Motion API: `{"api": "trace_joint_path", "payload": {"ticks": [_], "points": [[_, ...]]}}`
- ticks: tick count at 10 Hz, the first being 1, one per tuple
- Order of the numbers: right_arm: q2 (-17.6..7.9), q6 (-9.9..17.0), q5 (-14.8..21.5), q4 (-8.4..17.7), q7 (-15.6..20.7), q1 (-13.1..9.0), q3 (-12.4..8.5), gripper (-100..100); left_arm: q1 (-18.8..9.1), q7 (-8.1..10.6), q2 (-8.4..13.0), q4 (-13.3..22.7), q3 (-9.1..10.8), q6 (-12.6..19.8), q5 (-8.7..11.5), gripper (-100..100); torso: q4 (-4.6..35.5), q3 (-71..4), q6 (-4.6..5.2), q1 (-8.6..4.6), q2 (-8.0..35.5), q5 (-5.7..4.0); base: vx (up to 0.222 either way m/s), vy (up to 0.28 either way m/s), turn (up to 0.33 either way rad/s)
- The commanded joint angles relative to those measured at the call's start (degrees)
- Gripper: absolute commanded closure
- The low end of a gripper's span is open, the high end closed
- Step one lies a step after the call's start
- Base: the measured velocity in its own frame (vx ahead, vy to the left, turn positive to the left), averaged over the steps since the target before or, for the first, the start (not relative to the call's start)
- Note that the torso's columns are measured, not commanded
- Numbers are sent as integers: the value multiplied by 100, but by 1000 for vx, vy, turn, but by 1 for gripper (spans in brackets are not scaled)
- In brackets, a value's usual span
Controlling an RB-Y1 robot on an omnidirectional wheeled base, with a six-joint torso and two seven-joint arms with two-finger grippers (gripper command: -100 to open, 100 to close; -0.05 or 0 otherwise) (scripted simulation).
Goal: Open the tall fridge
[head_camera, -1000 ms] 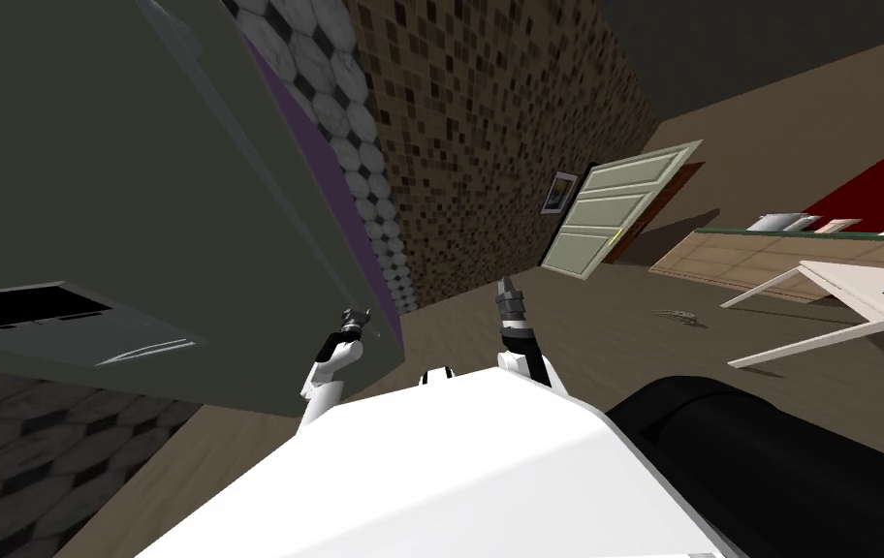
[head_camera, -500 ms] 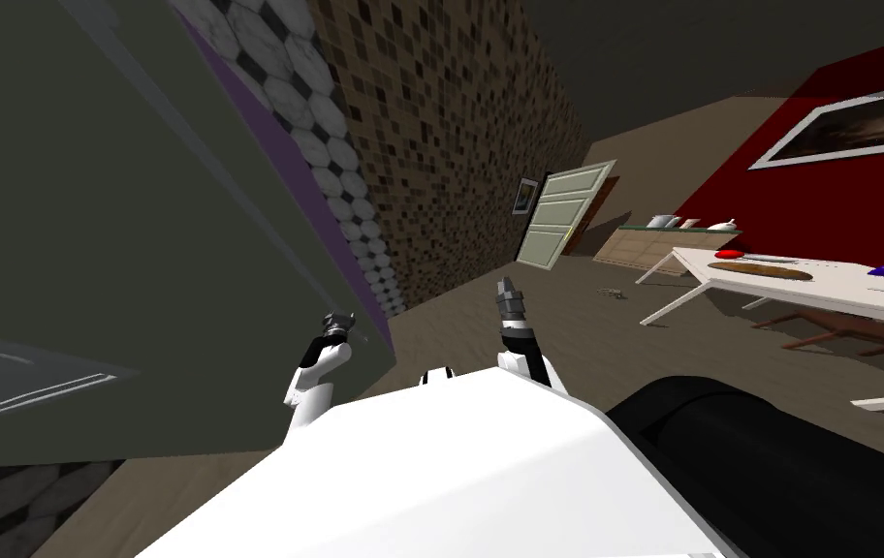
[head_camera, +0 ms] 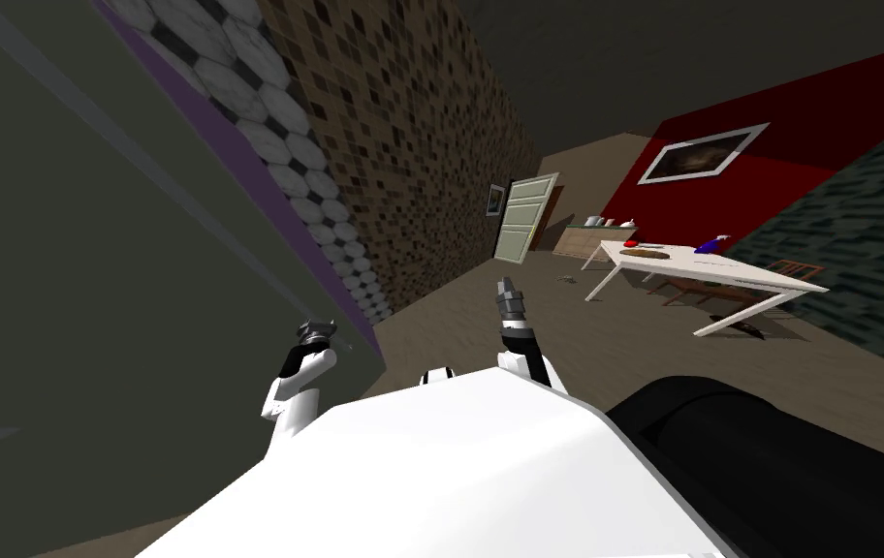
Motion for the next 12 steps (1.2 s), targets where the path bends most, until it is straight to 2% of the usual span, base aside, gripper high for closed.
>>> {"api": "trace_joint_path", "payload": {"ticks": [1,2,3,4,6,7,11,12], "points": [[0,0,0,0,0,2,-1,0,-38,181,-32,135,378,-9,-292,100,2,-1,-20,11,-4,1,-94,-32,-271],[0,0,0,0,0,0,0,0,-38,181,-32,135,560,-9,-292,100,2,7,2,6,9,7,-114,-20,-345],[0,0,0,0,0,0,0,0,-21,161,-40,31,487,10,-265,100,3,7,23,-3,5,10,-53,1,-50],[-1,0,0,0,0,2,-1,0,-32,168,-29,21,383,25,-248,100,6,-5,4,-2,-11,-1,-166,69,-43],[-1,0,0,1,0,-2,-1,0,-52,166,-1,-4,122,44,-198,100,15,36,-1,3,67,0,-346,66,-141],[-1,1,0,1,0,-3,-1,0,-52,166,-1,-4,122,44,-198,100,18,34,0,-7,59,-4,-282,59,-86],[-1,1,0,1,0,-3,-1,0,-94,162,55,-53,-402,83,-97,100,26,22,-37,21,46,-18,-350,71,-109],[-1,1,0,1,0,-2,-1,0,-94,162,55,-53,-402,83,-97,100,25,21,-34,6,38,-17,-248,78,-61]]}}
